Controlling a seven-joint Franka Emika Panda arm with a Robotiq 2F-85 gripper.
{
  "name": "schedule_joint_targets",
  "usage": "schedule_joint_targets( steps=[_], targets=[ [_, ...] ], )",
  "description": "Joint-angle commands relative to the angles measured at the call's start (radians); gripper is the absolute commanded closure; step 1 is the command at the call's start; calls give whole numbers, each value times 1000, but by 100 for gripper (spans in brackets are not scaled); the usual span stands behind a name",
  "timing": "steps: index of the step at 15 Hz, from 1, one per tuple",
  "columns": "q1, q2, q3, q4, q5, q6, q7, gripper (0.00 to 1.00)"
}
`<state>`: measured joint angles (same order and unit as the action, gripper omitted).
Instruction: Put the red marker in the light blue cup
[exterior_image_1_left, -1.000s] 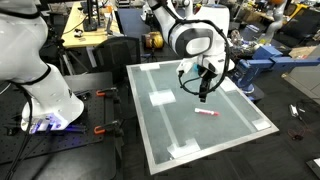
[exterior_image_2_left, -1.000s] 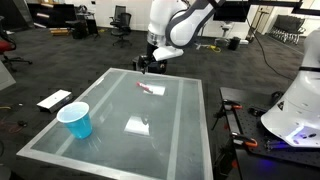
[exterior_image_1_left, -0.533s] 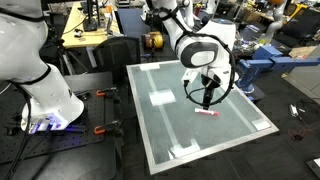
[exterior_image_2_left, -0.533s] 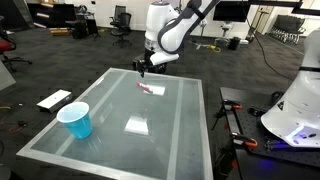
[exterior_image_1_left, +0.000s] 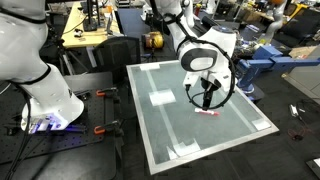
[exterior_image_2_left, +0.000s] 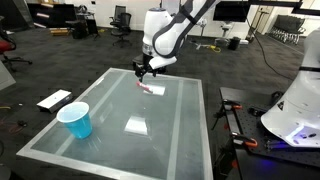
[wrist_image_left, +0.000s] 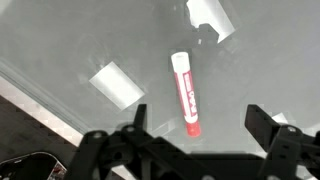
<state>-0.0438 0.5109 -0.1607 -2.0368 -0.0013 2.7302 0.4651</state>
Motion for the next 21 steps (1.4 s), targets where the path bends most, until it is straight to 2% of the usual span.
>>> schedule_joint_targets(
  steps=[1, 7, 14, 21],
  targets=[
    [19, 2, -19, 2, 23, -2, -18, 0],
    [28, 48, -29, 64, 20, -11, -3, 0],
    [-22, 133, 25, 176, 91, -72, -82, 0],
    [-24, 168, 15, 210, 105, -130, -85, 0]
  ],
)
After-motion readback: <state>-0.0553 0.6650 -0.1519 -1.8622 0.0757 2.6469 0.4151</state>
